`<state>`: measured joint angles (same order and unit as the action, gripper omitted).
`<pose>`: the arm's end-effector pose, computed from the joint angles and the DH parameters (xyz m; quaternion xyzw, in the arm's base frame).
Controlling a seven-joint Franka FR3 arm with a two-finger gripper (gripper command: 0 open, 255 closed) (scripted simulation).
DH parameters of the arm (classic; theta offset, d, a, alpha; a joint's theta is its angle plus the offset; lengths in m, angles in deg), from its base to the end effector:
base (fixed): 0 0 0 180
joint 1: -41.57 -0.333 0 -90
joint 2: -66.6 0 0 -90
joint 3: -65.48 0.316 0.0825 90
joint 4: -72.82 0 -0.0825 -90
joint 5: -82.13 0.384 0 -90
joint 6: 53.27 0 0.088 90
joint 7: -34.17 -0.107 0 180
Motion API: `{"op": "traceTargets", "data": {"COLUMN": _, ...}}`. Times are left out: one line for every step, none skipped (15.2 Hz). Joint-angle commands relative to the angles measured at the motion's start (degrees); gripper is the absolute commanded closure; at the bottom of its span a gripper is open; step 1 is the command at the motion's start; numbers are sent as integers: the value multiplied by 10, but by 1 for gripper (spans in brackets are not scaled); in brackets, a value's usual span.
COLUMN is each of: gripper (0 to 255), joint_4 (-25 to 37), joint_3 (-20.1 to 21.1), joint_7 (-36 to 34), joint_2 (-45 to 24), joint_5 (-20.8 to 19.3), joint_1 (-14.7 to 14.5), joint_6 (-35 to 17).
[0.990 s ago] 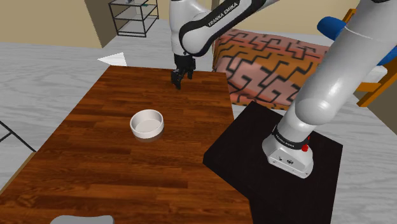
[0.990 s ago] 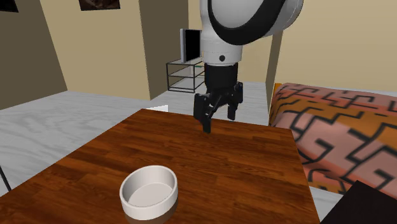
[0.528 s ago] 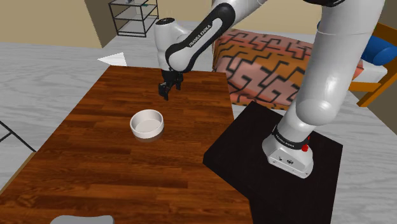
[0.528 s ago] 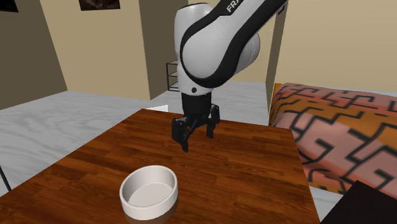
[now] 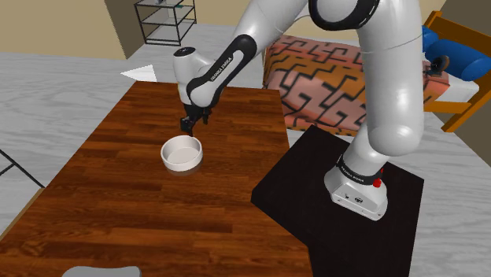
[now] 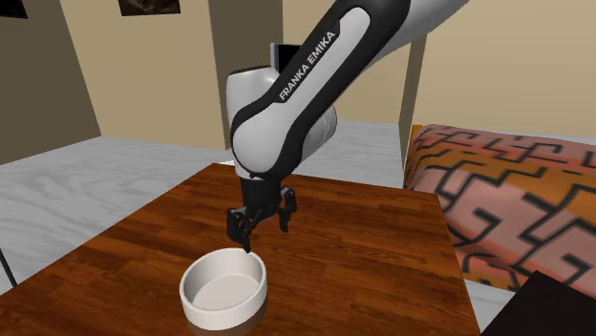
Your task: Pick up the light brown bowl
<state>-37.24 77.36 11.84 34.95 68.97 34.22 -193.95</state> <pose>0.5929 0.2014 0.2066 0.9987 0.0470 0.0069 0.0171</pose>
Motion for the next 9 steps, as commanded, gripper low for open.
{"op": "traceTargets", "data": {"gripper": 0, "joint_4": 49, "joint_3": -5, "joint_7": -7, "joint_2": -49, "joint_5": -5, "joint_1": -11, "joint_6": 0}}
{"op": "traceTargets", "data": {"gripper": 0, "joint_4": 68, "joint_3": -7, "joint_7": -10, "joint_2": -69, "joint_5": -7, "joint_1": -16, "joint_6": 1}}
{"op": "traceTargets", "data": {"gripper": 0, "joint_4": 70, "joint_3": -8, "joint_7": -11, "joint_2": -75, "joint_5": -8, "joint_1": -17, "joint_6": -4}}
{"op": "traceTargets", "data": {"gripper": 0, "joint_4": 71, "joint_3": -9, "joint_7": -12, "joint_2": -81, "joint_5": -9, "joint_1": -18, "joint_6": -8}}
{"op": "traceTargets", "data": {"gripper": 0, "joint_4": 73, "joint_3": -11, "joint_7": -13, "joint_2": -87, "joint_5": -11, "joint_1": -19, "joint_6": -13}}
{"op": "traceTargets", "data": {"gripper": 0, "joint_4": 75, "joint_3": -12, "joint_7": -14, "joint_2": -93, "joint_5": -12, "joint_1": -20, "joint_6": -17}}
{"op": "traceTargets", "data": {"gripper": 0, "joint_4": 76, "joint_3": -14, "joint_7": -15, "joint_2": -99, "joint_5": -14, "joint_1": -21, "joint_6": -22}}
{"op": "traceTargets", "data": {"gripper": 0, "joint_4": 78, "joint_3": -15, "joint_7": -16, "joint_2": -106, "joint_5": -15, "joint_1": -22, "joint_6": -26}}
{"op": "traceTargets", "data": {"gripper": 0, "joint_4": 80, "joint_3": -17, "joint_7": -17, "joint_2": -112, "joint_5": -16, "joint_1": -23, "joint_6": -30}}
